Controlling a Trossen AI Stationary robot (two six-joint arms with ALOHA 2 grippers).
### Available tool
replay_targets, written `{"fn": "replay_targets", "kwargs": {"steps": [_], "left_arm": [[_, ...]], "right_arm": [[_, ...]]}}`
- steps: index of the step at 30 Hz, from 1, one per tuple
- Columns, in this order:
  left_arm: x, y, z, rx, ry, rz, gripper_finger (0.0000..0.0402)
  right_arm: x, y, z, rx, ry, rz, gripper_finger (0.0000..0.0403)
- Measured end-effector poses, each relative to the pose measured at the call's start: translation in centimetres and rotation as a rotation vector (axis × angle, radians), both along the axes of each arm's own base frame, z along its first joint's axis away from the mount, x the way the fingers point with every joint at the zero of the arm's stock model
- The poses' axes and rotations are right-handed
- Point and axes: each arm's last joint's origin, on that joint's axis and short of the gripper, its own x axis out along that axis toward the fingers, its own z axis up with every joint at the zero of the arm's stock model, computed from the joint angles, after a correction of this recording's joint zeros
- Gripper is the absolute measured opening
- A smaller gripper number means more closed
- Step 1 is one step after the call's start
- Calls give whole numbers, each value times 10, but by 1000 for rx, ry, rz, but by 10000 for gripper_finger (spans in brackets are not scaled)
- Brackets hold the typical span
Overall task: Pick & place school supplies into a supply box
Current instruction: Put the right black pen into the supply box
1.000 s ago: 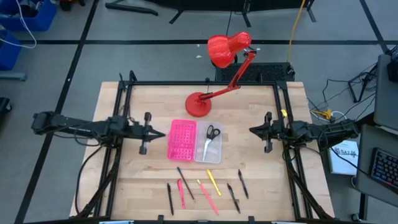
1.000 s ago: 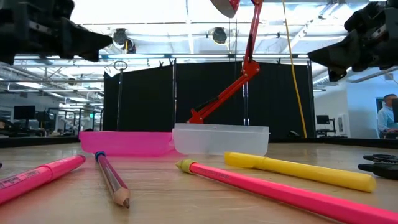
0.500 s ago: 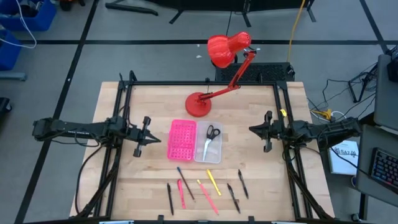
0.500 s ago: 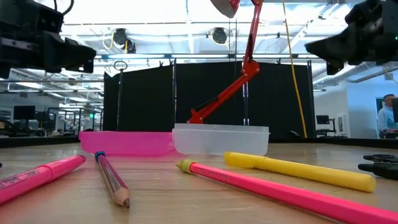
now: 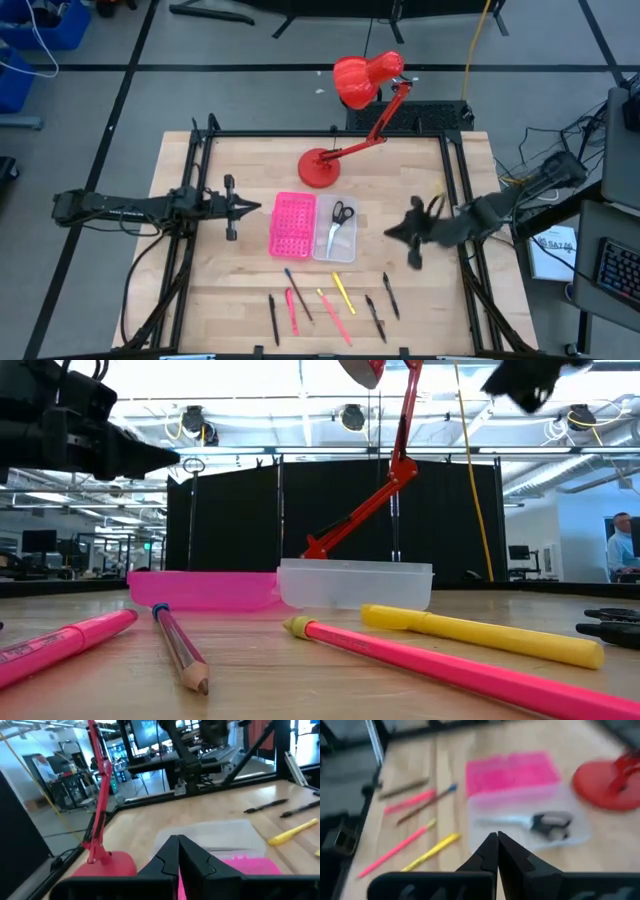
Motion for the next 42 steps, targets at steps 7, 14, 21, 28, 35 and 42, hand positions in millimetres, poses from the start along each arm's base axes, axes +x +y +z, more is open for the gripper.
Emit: {"fn": "replay_targets", "kwargs": {"steps": [7,14,21,28,35,42], "left_arm": [[0,-1,5,23,-49,-33,36],[0,-1,2,11,-24,-33,37],[0,-1,2,79,-17,-33,37],[0,-1,2,76,-16,-34,37],[0,-1,2,83,-16,-34,37],[0,-1,2,114,-14,-34,37]], "right_arm": [[56,89,40,102,274,-76,0],[92,150,30,239,437,-306,0],[89,185,-20,393,680,-561,0],[80,181,-44,321,835,-820,0],[88,180,-69,373,798,-796,42],[89,164,-91,347,896,-836,165]]}}
